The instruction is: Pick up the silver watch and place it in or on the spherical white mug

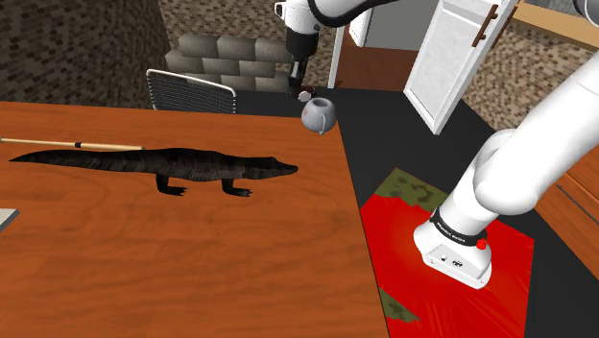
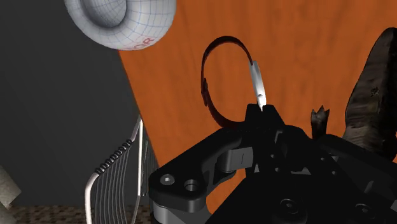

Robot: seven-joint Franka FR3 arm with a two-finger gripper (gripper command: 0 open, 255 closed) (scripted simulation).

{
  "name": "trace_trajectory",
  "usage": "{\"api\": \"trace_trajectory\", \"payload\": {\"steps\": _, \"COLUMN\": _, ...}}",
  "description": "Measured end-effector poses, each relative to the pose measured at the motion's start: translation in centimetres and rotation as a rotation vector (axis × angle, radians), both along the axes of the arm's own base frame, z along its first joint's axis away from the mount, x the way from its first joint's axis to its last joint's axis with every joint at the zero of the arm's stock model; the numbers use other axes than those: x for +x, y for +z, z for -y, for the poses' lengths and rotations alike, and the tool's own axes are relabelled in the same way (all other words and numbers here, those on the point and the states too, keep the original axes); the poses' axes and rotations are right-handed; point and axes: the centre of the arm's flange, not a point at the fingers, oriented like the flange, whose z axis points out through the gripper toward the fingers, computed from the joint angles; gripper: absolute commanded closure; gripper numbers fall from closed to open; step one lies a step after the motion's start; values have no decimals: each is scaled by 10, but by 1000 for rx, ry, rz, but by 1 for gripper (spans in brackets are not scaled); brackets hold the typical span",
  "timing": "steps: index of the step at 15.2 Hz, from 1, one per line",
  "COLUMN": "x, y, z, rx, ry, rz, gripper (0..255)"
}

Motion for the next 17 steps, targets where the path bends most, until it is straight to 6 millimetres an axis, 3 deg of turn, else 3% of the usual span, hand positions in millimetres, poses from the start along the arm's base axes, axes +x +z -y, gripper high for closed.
{"api": "trace_trajectory", "payload": {"steps": 10, "x": 22, "y": 14, "z": 126, "rx": 0, "ry": 0, "rz": 0, "gripper": 255}}
{"api": "trace_trajectory", "payload": {"steps": 17, "x": 24, "y": -18, "z": 136, "rx": 0, "ry": 1, "rz": 0, "gripper": 255}}
